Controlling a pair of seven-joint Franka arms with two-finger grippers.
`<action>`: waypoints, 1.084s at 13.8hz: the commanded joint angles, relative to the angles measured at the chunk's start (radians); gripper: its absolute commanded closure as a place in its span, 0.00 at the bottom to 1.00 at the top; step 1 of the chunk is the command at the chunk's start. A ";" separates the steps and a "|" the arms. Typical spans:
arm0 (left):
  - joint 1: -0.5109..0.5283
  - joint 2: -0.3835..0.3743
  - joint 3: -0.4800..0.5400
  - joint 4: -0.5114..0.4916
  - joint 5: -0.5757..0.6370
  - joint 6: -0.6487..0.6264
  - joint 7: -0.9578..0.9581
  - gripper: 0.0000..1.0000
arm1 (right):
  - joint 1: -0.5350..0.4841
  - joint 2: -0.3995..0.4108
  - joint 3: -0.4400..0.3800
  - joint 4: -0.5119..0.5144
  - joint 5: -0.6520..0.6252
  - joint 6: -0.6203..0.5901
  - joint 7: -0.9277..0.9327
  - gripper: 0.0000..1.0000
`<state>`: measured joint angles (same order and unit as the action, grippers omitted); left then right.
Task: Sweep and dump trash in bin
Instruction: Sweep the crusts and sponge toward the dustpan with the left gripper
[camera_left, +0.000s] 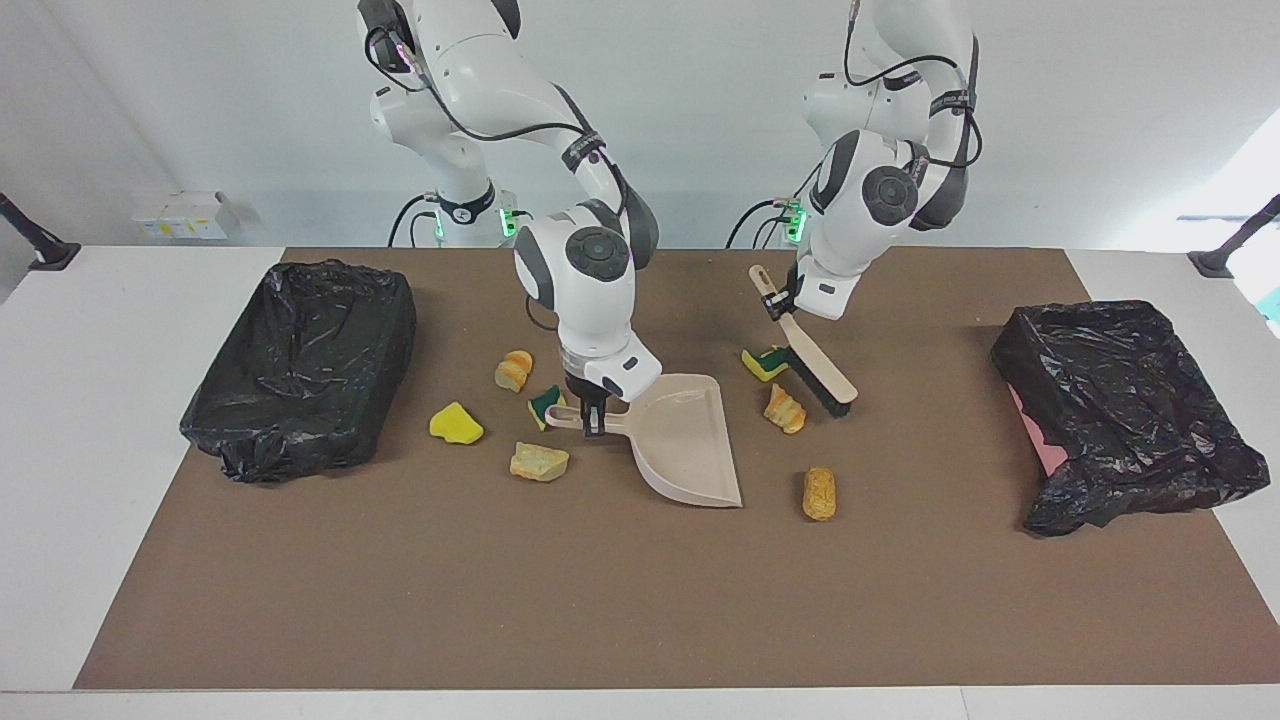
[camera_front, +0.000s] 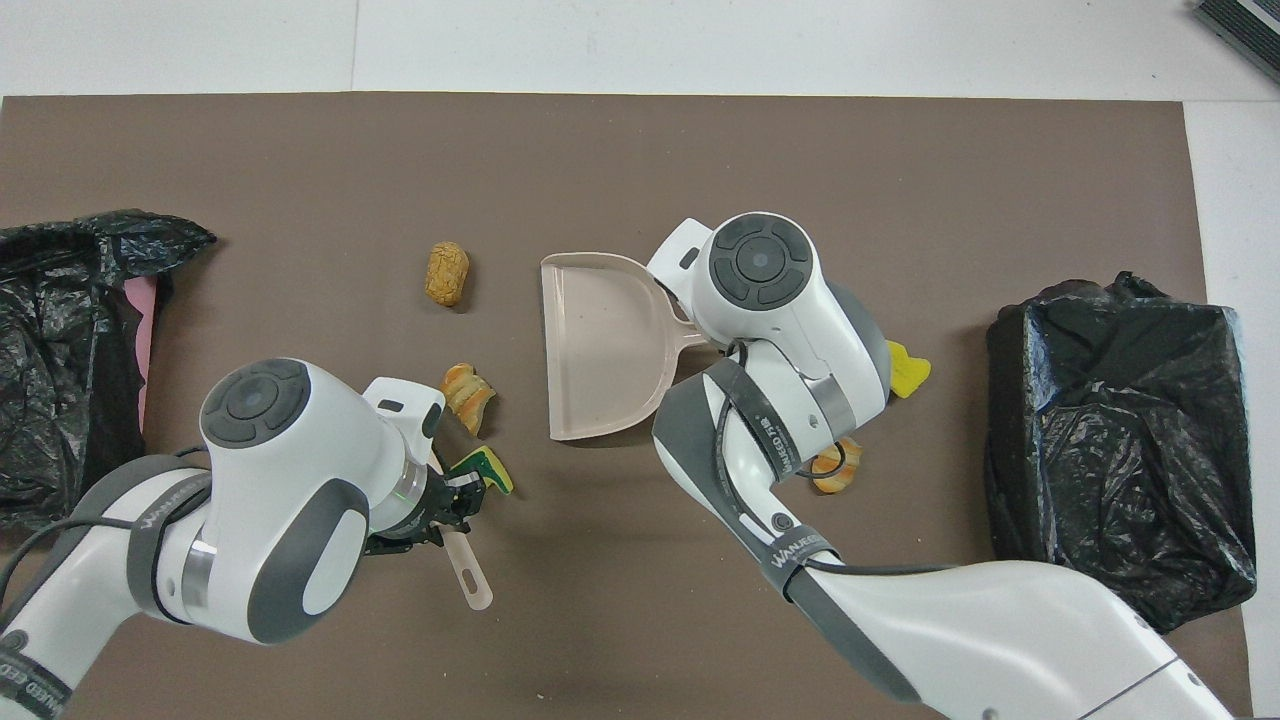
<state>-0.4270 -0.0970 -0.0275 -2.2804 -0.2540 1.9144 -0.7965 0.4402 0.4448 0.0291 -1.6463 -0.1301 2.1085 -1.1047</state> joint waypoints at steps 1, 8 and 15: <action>-0.053 -0.085 0.009 -0.071 -0.013 -0.037 -0.151 1.00 | -0.011 -0.026 0.009 -0.041 -0.023 0.007 -0.023 1.00; -0.162 -0.109 0.006 -0.211 -0.168 0.240 -0.451 1.00 | -0.009 -0.031 0.009 -0.049 -0.022 0.010 -0.021 1.00; -0.110 0.173 0.008 0.083 -0.168 0.410 -0.400 1.00 | -0.011 -0.031 0.011 -0.049 -0.022 0.010 -0.020 1.00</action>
<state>-0.5632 -0.0442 -0.0224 -2.3652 -0.4097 2.3407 -1.2229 0.4402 0.4428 0.0297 -1.6541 -0.1301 2.1089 -1.1047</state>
